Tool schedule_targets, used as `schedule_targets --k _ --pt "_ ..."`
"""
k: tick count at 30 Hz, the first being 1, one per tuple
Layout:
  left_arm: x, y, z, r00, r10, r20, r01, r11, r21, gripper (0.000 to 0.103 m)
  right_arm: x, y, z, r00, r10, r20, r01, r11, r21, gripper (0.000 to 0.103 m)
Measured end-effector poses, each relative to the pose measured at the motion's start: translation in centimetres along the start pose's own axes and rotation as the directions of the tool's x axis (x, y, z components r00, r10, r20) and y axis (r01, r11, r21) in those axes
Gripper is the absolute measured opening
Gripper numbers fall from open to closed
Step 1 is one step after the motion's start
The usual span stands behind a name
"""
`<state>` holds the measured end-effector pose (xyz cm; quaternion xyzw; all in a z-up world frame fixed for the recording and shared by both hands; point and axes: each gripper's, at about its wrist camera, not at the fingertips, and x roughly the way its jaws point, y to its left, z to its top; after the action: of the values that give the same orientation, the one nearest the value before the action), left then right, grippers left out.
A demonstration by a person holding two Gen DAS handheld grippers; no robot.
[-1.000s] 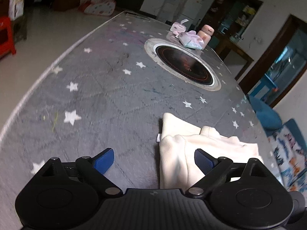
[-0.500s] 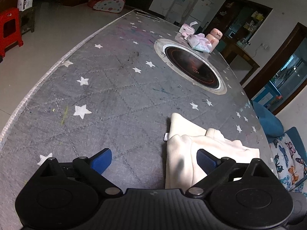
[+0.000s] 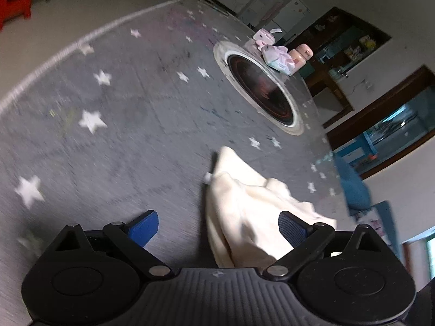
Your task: Fold clothes
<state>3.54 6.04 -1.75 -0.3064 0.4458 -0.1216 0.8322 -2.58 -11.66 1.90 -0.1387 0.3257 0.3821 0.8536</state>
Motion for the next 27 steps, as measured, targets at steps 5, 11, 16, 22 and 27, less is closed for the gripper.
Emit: schedule_targets --k 5,11,16,22,27 --pt "1.5 -0.8 -0.5 0.996 -0.073 -0.043 0.071 0.997 -0.042 0.079 -1.4 -0.8 0.1 0.999 0.015 0.036 -0.017 0.999 0.038 0.012" --pt "3.1 -1.1 -1.0 0.992 -0.098 -0.082 0.094 0.994 -0.062 0.037 -2.4 -1.1 -0.4 0.998 0.040 0.050 -0.042 0.997 0.057 0.012" --pt "3.3 -0.9 -1.2 0.995 -0.074 -0.071 0.071 0.996 -0.047 0.023 -2.4 -1.3 -1.2 0.998 0.050 0.047 -0.054 0.994 0.091 0.015" --pt "3.2 -1.5 -1.6 0.997 -0.049 -0.060 0.049 0.999 0.004 0.022 -4.3 -2.9 -2.6 0.999 -0.005 0.049 -0.002 0.989 0.146 0.022" --pt "3.2 -1.9 -1.6 0.997 -0.032 -0.068 0.034 0.999 0.040 0.023 -6.6 -6.8 -4.7 0.988 -0.150 0.022 0.140 0.960 0.240 0.025"
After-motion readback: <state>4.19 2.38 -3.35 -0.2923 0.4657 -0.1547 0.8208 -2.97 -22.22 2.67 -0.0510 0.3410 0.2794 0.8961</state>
